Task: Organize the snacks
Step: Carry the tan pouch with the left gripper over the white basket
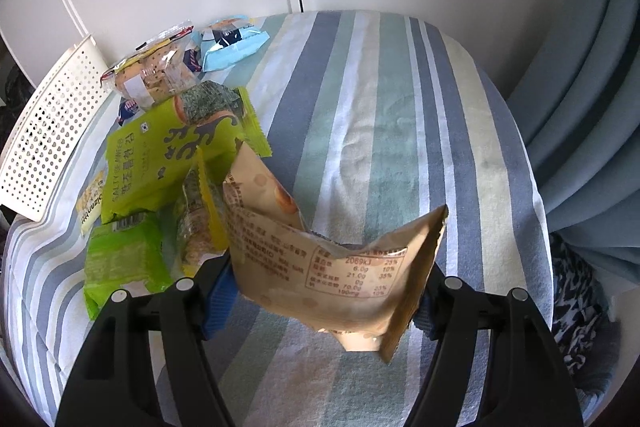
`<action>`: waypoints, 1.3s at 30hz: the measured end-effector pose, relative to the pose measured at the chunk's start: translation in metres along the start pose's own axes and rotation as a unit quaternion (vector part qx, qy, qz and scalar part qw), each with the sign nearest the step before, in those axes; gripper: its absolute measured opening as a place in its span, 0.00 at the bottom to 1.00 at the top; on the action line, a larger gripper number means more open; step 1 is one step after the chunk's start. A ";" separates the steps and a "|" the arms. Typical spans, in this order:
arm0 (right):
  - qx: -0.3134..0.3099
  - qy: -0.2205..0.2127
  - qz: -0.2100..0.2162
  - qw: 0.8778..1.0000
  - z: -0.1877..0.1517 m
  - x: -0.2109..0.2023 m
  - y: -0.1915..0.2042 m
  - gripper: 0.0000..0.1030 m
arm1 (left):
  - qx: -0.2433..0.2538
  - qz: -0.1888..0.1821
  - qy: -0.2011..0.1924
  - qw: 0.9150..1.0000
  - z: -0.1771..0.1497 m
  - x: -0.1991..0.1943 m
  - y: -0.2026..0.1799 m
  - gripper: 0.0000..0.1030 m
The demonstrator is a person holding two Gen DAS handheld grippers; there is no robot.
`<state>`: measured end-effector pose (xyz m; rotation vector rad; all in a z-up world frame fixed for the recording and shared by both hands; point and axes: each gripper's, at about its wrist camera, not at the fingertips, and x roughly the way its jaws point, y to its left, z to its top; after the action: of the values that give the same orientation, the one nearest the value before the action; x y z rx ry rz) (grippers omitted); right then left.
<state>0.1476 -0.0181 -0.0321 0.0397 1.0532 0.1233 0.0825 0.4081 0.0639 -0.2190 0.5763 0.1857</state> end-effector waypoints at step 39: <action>-0.009 -0.132 0.033 0.991 0.025 -0.071 0.066 0.68 | -0.035 0.058 -0.020 0.998 -0.017 0.019 0.030 0.98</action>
<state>0.1293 0.0397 0.0473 0.0722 0.7871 0.1828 0.0816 0.4347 0.0347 -0.2483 0.5432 0.3223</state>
